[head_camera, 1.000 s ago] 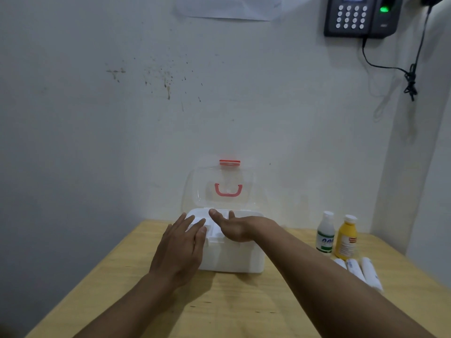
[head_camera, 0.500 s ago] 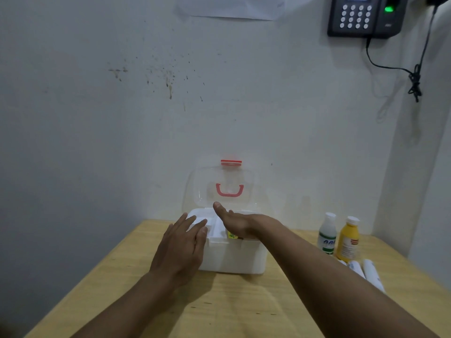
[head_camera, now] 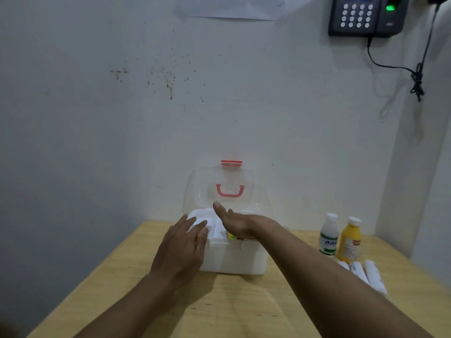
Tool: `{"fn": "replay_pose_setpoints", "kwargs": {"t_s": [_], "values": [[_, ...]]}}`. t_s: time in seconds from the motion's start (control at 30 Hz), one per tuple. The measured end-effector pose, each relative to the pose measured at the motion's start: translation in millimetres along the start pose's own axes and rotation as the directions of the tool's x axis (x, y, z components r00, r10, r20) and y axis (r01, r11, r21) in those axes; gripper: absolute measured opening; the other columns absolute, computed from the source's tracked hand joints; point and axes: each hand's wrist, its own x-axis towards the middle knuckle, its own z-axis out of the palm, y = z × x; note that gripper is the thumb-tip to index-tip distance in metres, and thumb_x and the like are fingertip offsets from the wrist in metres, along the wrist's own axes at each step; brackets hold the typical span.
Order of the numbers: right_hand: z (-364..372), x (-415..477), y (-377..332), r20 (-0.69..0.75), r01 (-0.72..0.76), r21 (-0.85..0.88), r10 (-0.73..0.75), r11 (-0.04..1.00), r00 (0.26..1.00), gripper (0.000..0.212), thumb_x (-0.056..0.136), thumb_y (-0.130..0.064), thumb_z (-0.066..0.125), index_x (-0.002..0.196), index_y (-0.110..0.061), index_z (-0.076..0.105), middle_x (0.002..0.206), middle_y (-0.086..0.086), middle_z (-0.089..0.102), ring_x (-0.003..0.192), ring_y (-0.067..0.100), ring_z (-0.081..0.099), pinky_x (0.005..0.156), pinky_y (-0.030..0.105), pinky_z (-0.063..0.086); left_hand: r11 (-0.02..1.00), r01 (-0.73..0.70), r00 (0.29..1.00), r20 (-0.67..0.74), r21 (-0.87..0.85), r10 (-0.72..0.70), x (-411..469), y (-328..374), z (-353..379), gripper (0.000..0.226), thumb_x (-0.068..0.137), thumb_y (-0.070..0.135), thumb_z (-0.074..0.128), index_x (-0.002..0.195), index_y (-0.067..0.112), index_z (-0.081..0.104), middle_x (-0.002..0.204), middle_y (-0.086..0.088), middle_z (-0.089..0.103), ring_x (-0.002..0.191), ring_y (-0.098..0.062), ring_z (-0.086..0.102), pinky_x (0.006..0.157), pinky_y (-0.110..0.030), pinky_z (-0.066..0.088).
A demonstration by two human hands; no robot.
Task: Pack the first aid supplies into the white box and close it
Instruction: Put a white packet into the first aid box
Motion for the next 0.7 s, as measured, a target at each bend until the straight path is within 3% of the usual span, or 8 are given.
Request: {"fn": "replay_pose_setpoints", "kwargs": {"t_s": [0.1, 0.2, 0.27, 0.33, 0.43, 0.5, 0.57, 0.7], "values": [[-3, -6, -1, -0.013, -0.002, -0.010, 0.002, 1.000, 1.000, 0.079, 0.090, -0.073, -0.002, 0.157, -0.033, 0.002, 0.166, 0.000, -0.002, 0.153, 0.027, -0.001, 0.120, 0.051, -0.001, 1.000, 0.004, 1.000, 0.013, 0.016, -0.004, 1, -1, 0, 0.062, 0.096, 0.048, 0.015, 0.142, 0.029, 0.051, 0.153, 0.008, 0.043, 0.149, -0.012, 0.021, 0.121, -0.041, 0.022], [-10, -19, -2, -0.060, -0.023, -0.039, 0.021, 0.999, 0.998, 0.089, 0.090, -0.075, 0.000, 0.157, -0.020, 0.020, 0.163, 0.008, 0.021, 0.148, 0.031, 0.025, 0.119, 0.047, 0.017, 0.999, 0.004, 0.999, 0.032, 0.038, -0.005, 2, 3, -3, 0.063, 0.095, 0.048, 0.013, 0.144, 0.029, 0.049, 0.154, 0.008, 0.041, 0.150, -0.012, 0.018, 0.122, -0.042, 0.017], [-15, -30, -2, -0.120, -0.036, -0.055, 0.029, 0.998, 0.992, 0.092, 0.091, -0.073, 0.003, 0.151, -0.012, 0.035, 0.152, 0.016, 0.042, 0.134, 0.034, 0.045, 0.112, 0.044, 0.031, 0.998, -0.006, 0.999, 0.031, 0.058, 0.004, 2, 8, -4, 0.063, 0.095, 0.047, 0.013, 0.145, 0.029, 0.048, 0.154, 0.008, 0.041, 0.150, -0.011, 0.018, 0.123, -0.042, 0.014], [-20, -39, -1, -0.188, -0.029, -0.043, 0.020, 0.999, 0.982, 0.091, 0.092, -0.073, 0.008, 0.144, -0.009, 0.046, 0.127, 0.021, 0.062, 0.107, 0.032, 0.063, 0.100, 0.044, 0.048, 0.996, -0.025, 0.999, 0.023, 0.083, 0.023, 1, 15, -3, 0.063, 0.096, 0.045, 0.013, 0.145, 0.029, 0.048, 0.154, 0.008, 0.042, 0.150, -0.011, 0.018, 0.122, -0.042, 0.011], [-29, -51, 4, -0.263, 0.008, -0.050, -0.021, 0.999, 0.964, 0.083, 0.095, -0.070, 0.015, 0.134, -0.008, 0.053, 0.101, 0.020, 0.068, 0.082, 0.031, 0.069, 0.083, 0.043, 0.058, 0.989, -0.080, 0.997, 0.019, 0.120, 0.078, -1, 28, -1, 0.069, 0.094, 0.049, 0.005, 0.146, 0.029, 0.046, 0.153, 0.007, 0.044, 0.150, -0.012, 0.019, 0.122, -0.044, 0.010], [-33, -57, 9, -0.306, 0.033, -0.098, -0.062, 0.995, 0.950, 0.078, 0.096, -0.069, 0.015, 0.116, -0.009, 0.061, 0.103, 0.019, 0.068, 0.083, 0.031, 0.069, 0.083, 0.042, 0.057, 0.982, -0.110, 0.994, 0.037, 0.152, 0.106, -2, 36, 1, 0.074, 0.091, 0.052, 0.000, 0.149, 0.030, 0.042, 0.153, 0.008, 0.043, 0.151, -0.012, 0.016, 0.122, -0.044, 0.007], [-38, -64, 16, -0.350, 0.052, -0.168, -0.109, 0.984, 0.930, 0.076, 0.097, -0.066, 0.013, 0.104, -0.011, 0.065, 0.110, 0.016, 0.066, 0.101, 0.033, 0.065, 0.089, 0.040, 0.050, 0.969, -0.137, 0.990, 0.059, 0.207, 0.127, -4, 46, 2, 0.074, 0.092, 0.054, -0.002, 0.152, 0.032, 0.035, 0.155, 0.008, 0.041, 0.152, -0.013, 0.012, 0.121, -0.046, 0.001], [-45, -80, 27, -0.379, 0.041, -0.241, -0.133, 0.970, 0.916, 0.077, 0.100, -0.063, 0.014, 0.138, -0.011, 0.054, 0.143, 0.014, 0.053, 0.127, 0.033, 0.051, 0.099, 0.042, 0.040, 0.952, -0.180, 0.980, 0.127, 0.248, 0.152, -9, 64, 6, 0.074, 0.092, 0.057, -0.004, 0.155, 0.032, 0.028, 0.160, 0.002, 0.033, 0.153, -0.020, 0.007, 0.120, -0.052, -0.005]]}}
